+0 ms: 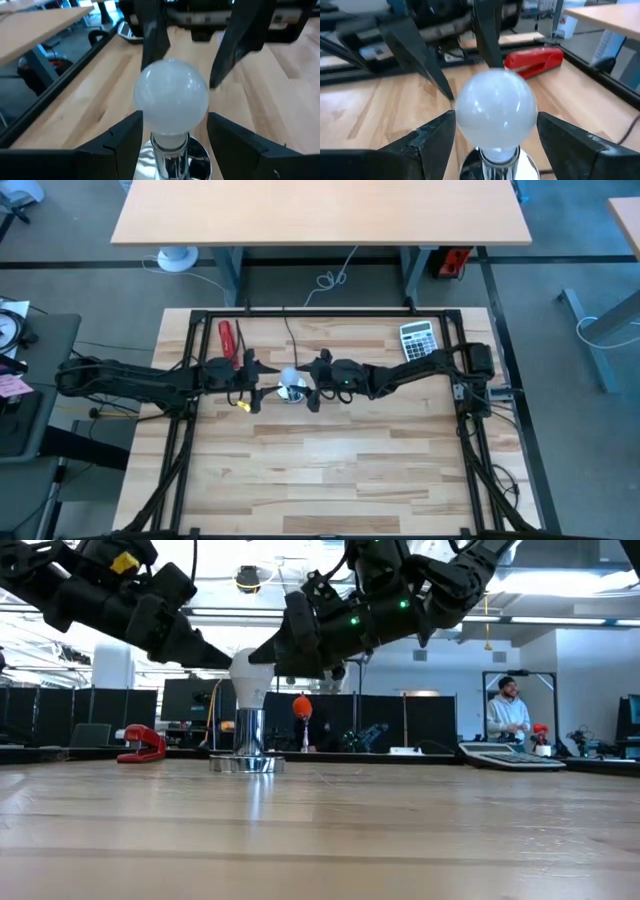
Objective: Screw lightbulb
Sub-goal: Remove the lightbulb from the silver lamp socket
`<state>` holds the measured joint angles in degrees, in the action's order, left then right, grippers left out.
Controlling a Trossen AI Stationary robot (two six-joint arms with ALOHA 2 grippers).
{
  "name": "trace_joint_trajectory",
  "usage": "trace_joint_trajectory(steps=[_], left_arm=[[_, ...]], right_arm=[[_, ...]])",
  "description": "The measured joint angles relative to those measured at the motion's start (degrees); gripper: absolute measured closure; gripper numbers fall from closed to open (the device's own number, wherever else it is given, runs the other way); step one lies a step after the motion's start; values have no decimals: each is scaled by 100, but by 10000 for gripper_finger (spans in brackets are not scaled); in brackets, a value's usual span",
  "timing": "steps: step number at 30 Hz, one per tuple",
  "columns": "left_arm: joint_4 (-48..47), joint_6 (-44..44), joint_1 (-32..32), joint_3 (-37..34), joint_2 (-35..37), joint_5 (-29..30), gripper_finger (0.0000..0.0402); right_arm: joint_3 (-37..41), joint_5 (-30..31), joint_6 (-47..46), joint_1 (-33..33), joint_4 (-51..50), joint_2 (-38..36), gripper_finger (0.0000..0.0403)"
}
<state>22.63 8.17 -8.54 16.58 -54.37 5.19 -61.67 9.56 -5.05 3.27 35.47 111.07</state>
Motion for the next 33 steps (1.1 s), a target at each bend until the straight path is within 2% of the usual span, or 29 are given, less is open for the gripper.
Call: trace_joint_trajectory(steps=[7, 13, 23, 29, 33], left_arm=[[141, -75, -79, 2, -32, -113, 192], [346, -376, -98, 9, -454, -180, 192], [1300, -935, 283, 0, -1552, -398, 192], [1612, -1356, 941, 31, -1817, -640, 192], [2152, -1478, 1533, 189, -1913, -941, 192]], right_arm=[[2, -45, 88, 76, -83, 0, 113], [2, -718, 60, 338, -168, -2, 113], [0, -2473, 201, 770, -419, -21, 113], [-126, -3819, 537, 1058, -999, -37, 113], [-308, -4092, 848, 1237, -1322, -24, 113]])
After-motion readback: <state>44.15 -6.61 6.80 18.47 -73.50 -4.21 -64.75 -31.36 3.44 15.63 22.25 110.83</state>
